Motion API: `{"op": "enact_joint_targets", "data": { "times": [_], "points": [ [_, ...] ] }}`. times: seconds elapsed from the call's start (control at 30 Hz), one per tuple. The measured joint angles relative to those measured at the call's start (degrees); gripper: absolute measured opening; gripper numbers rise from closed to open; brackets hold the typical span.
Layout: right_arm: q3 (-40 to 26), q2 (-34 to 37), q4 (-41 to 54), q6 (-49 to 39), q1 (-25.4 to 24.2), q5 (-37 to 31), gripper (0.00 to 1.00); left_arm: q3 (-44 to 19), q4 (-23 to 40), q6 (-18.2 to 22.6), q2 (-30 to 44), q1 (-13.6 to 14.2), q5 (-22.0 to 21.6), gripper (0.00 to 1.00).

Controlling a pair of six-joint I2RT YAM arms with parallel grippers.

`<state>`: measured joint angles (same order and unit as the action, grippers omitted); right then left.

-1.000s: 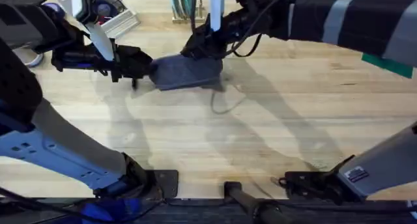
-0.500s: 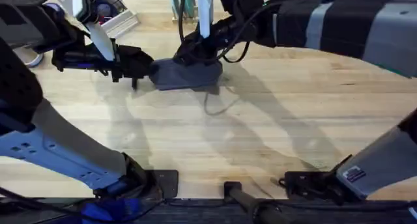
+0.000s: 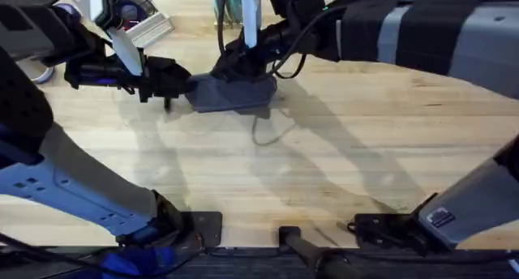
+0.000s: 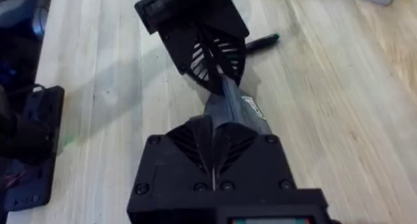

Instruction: Unzip the bag, pick up the pens from the table one at a time and place them inside, then zip the bag closed.

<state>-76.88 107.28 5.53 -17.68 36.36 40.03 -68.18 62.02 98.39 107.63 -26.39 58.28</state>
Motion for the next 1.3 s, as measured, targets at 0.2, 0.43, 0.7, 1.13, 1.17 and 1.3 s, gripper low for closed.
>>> {"op": "enact_joint_targets", "data": {
  "times": [0.2,0.43,0.7,1.13,1.17,1.3],
  "points": [
    [0.0,1.5,-2.9,0.8,0.7,0.3,0.029,0.0,-0.1,0.0,0.0,0.0,0.0,0.042],
    [0.0,2.8,-6.1,2.3,1.6,0.3,0.029,0.0,-0.1,0.0,0.0,0.0,0.0,0.042],
    [0.0,4.1,-9.1,4.0,2.6,0.7,0.029,0.0,0.0,0.0,0.0,0.0,0.0,0.042],
    [0.0,6.2,-12.5,6.0,3.4,1.2,0.029,0.0,0.0,0.0,0.0,0.0,0.0,0.042],
    [0.0,6.4,-12.7,6.1,3.6,1.4,0.029,0.0,0.0,0.0,0.0,0.0,0.0,0.042],
    [0.0,6.5,-12.9,6.6,3.8,1.6,0.03,0.0,0.1,0.0,0.0,0.0,0.0,0.043]
  ]
}}
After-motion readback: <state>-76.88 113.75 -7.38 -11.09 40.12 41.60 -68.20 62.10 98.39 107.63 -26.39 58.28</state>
